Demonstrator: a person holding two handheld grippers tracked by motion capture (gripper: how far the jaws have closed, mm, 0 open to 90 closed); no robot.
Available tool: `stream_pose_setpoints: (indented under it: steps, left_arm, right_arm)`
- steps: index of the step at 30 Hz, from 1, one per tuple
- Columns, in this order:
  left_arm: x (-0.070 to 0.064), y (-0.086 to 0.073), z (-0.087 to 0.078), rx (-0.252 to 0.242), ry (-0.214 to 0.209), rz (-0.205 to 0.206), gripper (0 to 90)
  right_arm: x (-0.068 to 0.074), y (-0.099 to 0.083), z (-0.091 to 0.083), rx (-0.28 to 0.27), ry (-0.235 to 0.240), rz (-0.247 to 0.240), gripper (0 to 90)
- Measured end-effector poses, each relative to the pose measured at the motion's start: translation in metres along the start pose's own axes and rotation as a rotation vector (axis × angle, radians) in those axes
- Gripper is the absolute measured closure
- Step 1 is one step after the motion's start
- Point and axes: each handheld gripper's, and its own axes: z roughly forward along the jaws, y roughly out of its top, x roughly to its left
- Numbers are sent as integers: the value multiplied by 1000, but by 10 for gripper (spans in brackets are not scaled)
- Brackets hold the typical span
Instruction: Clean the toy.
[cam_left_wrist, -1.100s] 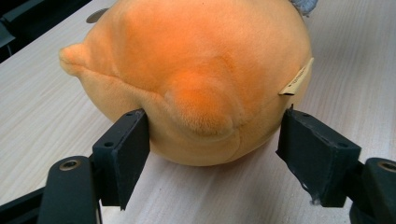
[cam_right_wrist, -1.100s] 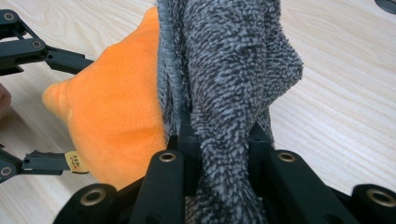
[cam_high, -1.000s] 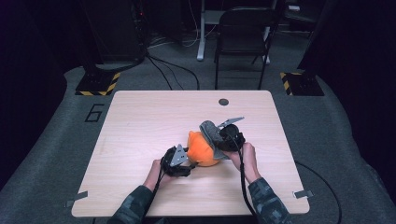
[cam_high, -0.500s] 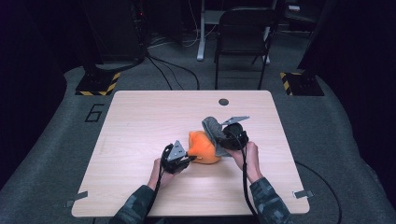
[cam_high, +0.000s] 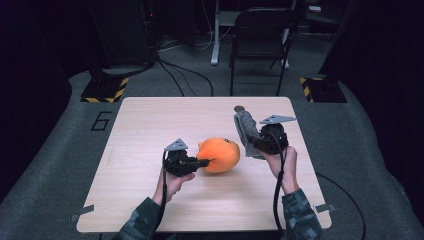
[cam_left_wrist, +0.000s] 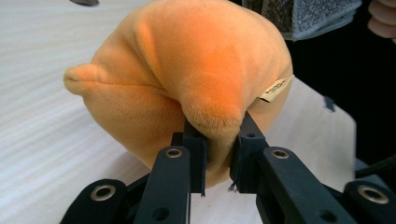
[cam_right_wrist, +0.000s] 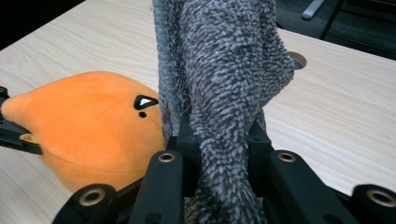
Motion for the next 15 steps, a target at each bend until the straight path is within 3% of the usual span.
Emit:
stream_pose_setpoints:
  steps: [2,7,15]
  left_arm:
    - [-1,0,3,26,-3,-6,786]
    - [4,-9,18,73,6,-14,781]
    - [7,-14,24,93,24,0,759]
  right_arm:
    - [1,0,0,6,-5,5,742]
    - [11,0,6,41,15,-36,742]
    - [52,4,21,79,108,-121,741]
